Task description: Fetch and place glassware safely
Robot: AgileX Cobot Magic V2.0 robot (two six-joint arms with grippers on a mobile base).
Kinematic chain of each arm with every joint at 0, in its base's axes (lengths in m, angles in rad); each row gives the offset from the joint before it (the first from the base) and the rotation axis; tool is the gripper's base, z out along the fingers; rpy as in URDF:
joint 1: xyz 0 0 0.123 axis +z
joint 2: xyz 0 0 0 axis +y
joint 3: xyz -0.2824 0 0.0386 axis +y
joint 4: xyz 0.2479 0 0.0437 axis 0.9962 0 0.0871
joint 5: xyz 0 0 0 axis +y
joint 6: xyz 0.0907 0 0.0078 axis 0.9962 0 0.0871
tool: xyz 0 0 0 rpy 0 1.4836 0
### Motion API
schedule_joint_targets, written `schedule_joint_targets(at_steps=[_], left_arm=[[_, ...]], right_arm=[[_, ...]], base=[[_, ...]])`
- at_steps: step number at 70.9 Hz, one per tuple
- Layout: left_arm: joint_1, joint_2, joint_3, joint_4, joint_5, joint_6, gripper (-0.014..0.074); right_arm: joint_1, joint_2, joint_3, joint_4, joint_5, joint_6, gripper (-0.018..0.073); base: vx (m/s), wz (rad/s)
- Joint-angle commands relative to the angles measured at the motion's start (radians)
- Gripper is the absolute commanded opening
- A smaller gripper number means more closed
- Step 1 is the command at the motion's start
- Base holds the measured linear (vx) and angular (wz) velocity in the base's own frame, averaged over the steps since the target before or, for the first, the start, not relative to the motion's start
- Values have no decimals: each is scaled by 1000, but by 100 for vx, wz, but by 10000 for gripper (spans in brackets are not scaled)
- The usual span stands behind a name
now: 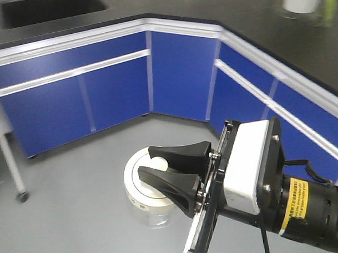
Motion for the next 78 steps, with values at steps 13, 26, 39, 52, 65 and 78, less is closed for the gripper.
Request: schedule_joint_targets(at_steps=[13, 26, 39, 52, 65, 78], left_arm=[[-2, 9, -23, -7, -71, -3, -7], [-2, 9, -23, -7, -71, -3, -7], [-2, 9, -23, -7, -71, -3, -7], [-2, 9, -23, -7, -71, -3, -7], [-2, 9, -23, -7, -71, -3, -7], [-2, 9, -23, -7, -71, -3, -7]], right_arm=[[-2, -26, -29, 33, -83, -4, -3], [-2, -26, -29, 33, -83, -4, -3], [-2, -26, -29, 33, -83, -4, -3], [-2, -26, -29, 33, -83, -4, -3], [-2, -26, -29, 33, -83, -4, -3], [-2, -26, -29, 33, -83, -4, -3]], base=[[20, -87], [20, -83], [20, -77], [20, -74], [20, -75], [19, -74]])
